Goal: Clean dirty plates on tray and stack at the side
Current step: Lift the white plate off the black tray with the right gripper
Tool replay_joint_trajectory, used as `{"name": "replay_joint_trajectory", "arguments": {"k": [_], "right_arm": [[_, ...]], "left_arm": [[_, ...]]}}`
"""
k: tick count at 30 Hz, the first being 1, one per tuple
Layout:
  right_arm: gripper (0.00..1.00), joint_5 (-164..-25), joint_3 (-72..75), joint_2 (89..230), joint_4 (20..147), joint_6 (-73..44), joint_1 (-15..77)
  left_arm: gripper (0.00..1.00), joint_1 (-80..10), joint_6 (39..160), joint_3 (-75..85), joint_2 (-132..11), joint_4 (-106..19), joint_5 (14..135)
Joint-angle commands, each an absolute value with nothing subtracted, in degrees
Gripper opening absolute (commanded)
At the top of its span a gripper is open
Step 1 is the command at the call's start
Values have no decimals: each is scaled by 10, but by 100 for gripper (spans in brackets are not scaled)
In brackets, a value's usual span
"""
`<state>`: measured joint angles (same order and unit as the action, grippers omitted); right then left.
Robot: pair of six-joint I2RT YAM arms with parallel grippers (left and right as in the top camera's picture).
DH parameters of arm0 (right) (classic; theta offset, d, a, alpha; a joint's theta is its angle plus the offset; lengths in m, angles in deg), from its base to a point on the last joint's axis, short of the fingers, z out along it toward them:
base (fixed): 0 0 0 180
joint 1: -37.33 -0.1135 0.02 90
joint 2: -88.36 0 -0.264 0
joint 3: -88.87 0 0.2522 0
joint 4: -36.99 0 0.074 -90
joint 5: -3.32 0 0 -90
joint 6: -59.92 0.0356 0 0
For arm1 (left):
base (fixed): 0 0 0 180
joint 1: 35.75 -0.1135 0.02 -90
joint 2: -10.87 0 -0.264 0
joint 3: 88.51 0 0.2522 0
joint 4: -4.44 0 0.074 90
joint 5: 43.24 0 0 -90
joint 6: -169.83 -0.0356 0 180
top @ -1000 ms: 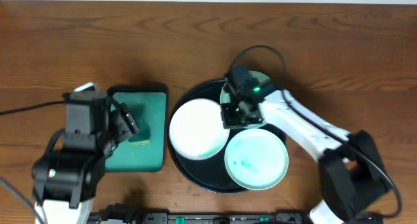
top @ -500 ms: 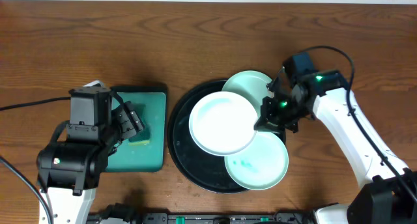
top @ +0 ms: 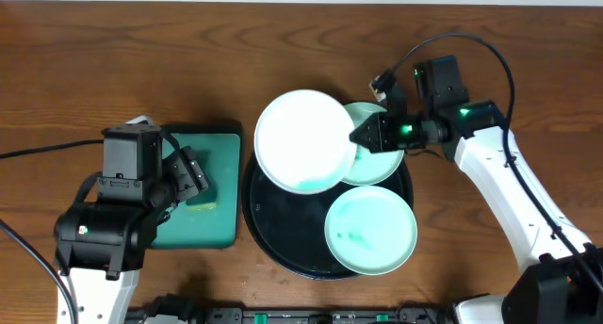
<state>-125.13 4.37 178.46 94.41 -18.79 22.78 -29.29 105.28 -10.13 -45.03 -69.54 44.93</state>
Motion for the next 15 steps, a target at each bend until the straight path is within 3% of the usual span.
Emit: {"name": "replay_joint_trajectory", "arguments": {"k": [1, 15], "right_arm": [[2, -1125, 36, 1781, 925, -197, 209], [2, -880, 25, 1781, 939, -258, 91]], "left_arm": [[81, -295, 1052, -101, -451, -700, 449], [81, -295, 1051, -101, -454, -699, 448]]}}
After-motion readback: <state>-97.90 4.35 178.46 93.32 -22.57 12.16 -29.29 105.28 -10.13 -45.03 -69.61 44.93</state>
